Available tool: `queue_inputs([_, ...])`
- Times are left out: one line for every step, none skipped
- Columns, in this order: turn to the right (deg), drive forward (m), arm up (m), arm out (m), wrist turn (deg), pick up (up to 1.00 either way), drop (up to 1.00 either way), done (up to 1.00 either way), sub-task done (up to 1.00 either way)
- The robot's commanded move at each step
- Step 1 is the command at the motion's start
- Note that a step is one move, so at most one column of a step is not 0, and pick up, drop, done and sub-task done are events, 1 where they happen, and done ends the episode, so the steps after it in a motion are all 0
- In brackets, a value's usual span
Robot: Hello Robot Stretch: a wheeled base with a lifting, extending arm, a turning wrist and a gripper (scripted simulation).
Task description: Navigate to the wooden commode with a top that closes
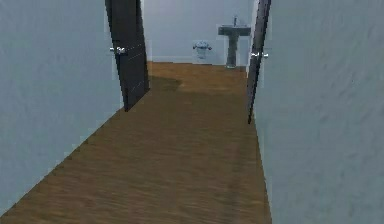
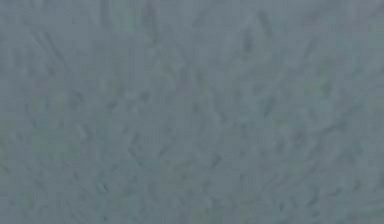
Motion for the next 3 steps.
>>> queue_inputs([0.0,0.35,0.0,0.0,0.0,0.0,0.0,0.0,0.0])
queue_inputs([0.0,1.0,0.0,0.0,0.0,0.0,0.0,0.0,0.0])
queue_inputs([-3.0,0.0,0.0,0.0,0.0,0.0,0.0,0.0,0.0])
